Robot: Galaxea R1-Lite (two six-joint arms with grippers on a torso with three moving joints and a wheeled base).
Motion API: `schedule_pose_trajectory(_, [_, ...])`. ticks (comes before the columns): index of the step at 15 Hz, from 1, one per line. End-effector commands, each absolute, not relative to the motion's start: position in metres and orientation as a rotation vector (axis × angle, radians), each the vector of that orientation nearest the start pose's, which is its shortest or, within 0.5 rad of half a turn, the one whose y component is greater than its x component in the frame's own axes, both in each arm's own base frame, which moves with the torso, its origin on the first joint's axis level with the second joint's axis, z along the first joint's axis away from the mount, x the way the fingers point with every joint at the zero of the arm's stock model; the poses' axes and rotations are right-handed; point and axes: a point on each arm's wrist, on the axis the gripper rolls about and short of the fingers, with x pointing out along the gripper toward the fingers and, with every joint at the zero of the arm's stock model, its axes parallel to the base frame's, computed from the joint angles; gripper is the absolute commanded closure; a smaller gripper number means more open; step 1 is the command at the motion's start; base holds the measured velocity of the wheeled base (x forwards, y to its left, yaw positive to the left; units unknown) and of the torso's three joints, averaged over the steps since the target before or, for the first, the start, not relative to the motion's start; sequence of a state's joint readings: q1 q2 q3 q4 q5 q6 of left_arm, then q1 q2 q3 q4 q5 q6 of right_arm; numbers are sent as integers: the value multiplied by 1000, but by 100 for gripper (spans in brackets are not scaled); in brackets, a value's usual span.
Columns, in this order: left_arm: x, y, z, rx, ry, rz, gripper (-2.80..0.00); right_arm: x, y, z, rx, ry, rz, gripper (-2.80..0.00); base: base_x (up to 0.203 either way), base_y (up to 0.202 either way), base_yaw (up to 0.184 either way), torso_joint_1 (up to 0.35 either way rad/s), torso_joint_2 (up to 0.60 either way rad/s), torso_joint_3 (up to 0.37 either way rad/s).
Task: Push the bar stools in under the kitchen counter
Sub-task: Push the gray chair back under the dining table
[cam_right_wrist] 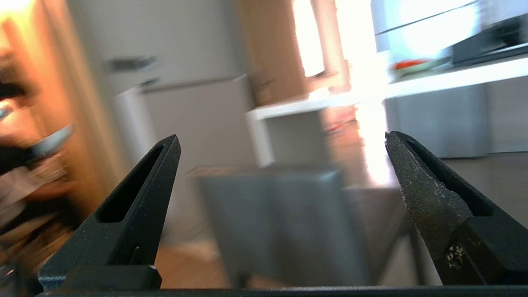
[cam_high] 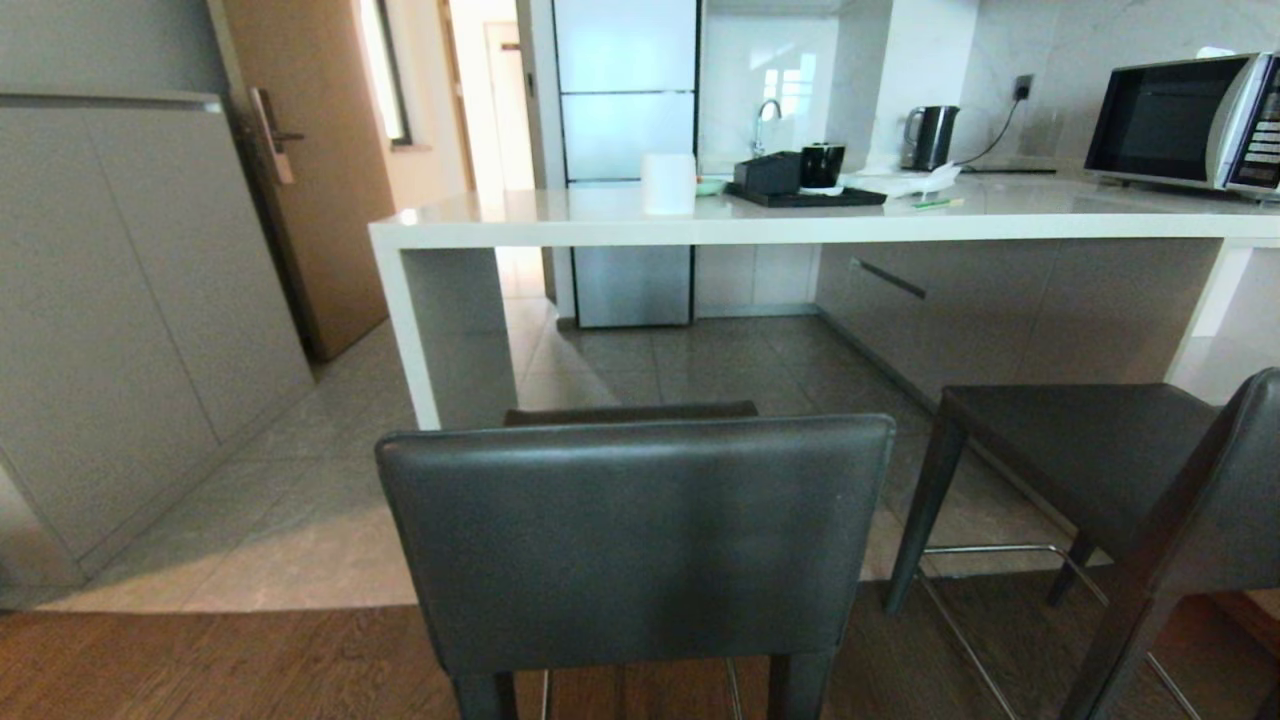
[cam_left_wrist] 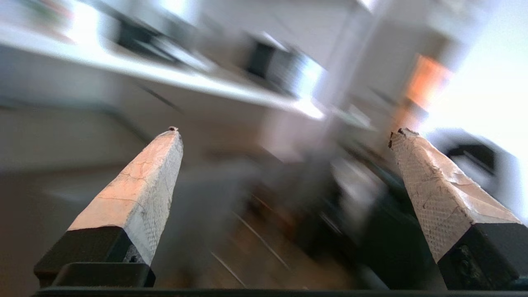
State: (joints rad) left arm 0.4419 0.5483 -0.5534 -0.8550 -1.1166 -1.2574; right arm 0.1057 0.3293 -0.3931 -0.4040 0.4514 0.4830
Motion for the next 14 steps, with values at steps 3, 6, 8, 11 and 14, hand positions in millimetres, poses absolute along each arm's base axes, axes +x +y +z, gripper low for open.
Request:
schedule_pose_trajectory(3, [-72,-31,299,-504,-1,-1246,-280,-42,5,235,363,-395,667,-280,0,0,0,0,0,0])
schedule_pose_trajectory(6, [-110,-17,288,-472,34,-1438,-280,-48,5,245,353,-414,631,-280,0,0,0,0,0,0])
schedule_pose_trajectory(8, [-127,-20,275,-458,26,-1422,-280,-52,10,247,328,-401,563,-280,0,0,0,0,0,0])
schedule_pose_trajectory(11, [-139,-22,250,-460,23,-1403,-280,-62,13,242,264,-427,561,-280,0,0,0,0,0,0])
schedule_pose_trajectory(14, [-132,-21,224,-545,1,-1345,-280,-55,11,221,238,-404,497,-280,0,0,0,0,0,0])
